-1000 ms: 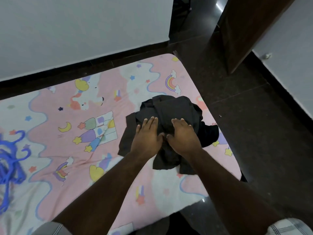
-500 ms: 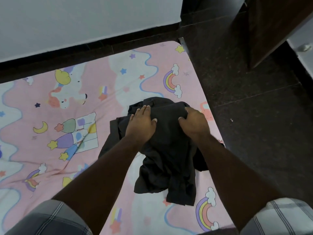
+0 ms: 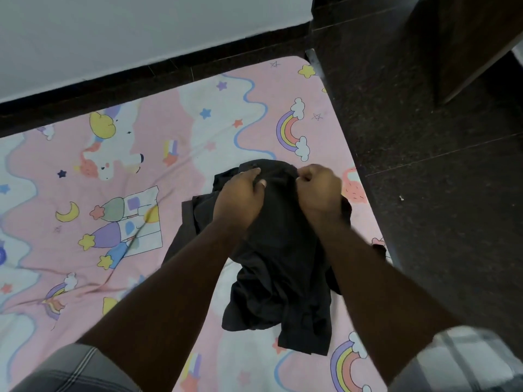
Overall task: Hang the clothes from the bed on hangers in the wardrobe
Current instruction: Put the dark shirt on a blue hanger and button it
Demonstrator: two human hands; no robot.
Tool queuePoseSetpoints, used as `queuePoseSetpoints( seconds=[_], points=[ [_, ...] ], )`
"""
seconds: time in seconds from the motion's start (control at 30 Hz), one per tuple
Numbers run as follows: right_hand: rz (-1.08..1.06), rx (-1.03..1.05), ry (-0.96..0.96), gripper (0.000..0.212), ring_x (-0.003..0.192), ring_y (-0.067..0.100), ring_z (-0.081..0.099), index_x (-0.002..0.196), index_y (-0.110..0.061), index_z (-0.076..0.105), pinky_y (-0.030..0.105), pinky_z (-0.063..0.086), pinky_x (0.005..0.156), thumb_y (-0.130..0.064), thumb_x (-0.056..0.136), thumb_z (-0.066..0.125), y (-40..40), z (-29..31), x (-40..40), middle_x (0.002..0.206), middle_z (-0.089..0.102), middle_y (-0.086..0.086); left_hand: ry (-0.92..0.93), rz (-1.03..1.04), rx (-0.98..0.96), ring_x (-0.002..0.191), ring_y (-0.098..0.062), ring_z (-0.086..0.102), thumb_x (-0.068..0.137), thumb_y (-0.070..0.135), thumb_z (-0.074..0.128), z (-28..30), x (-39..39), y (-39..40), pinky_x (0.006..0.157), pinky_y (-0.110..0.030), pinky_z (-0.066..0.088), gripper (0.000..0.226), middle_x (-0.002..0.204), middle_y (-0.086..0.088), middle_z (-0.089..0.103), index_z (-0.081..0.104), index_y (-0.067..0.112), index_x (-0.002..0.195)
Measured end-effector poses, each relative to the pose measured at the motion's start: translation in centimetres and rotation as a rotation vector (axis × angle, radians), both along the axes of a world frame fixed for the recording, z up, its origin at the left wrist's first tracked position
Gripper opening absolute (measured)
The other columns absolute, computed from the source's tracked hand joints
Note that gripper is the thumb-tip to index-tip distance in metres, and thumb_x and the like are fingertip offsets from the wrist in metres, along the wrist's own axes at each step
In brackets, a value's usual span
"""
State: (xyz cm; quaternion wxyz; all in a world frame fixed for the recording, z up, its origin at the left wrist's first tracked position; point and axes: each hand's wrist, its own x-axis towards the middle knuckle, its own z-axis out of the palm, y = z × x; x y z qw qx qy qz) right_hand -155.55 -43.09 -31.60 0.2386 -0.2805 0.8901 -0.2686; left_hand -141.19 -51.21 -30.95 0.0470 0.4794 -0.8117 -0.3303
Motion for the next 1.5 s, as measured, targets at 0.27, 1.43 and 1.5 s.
queuePoseSetpoints(
  seconds=[0.27, 1.43, 1.5],
  points=[
    [0.393, -0.326, -0.009, 0.019, 0.069, 0.023, 0.066, 0.084, -0.011, 0.072, 0.034, 0.055, 0.068, -0.016, 0.09, 0.054, 3.0, 3.5, 17.0, 0.079, 0.071, 0.006, 0.104, 0.39, 0.191, 0.092, -0.012, 0.066, 0.089, 0.045, 0.068, 3.7, 5.5, -1.4, 0.084, -0.03, 0.05, 0.021, 0.093, 0.012, 0.074, 0.077, 0.027, 0.093],
    [0.231, -0.358, -0.01, 0.018, 0.094, 0.011, 0.067, 0.105, -0.012, 0.077, 0.014, 0.045, 0.086, -0.021, 0.095, 0.065, 2.8, 10.1, 20.8, 0.101, 0.076, 0.0, 0.24, 0.36, 0.308, 0.096, -0.014, 0.069, 0.085, 0.014, 0.075, 9.5, 16.9, -0.6, 0.097, -0.034, 0.054, 0.014, 0.094, 0.005, 0.074, 0.079, 0.018, 0.098],
    [0.21, -0.28, 0.035, 0.024, 0.107, 0.014, 0.066, 0.116, -0.013, 0.074, 0.013, 0.04, 0.094, -0.02, 0.096, 0.064, 2.6, 10.4, 20.0, 0.113, 0.074, 0.001, 0.267, 0.354, 0.311, 0.088, -0.014, 0.07, 0.086, 0.015, 0.075, 10.5, 18.7, -0.2, 0.094, -0.039, 0.056, 0.011, 0.086, 0.01, 0.074, 0.079, 0.023, 0.092]
  ],
)
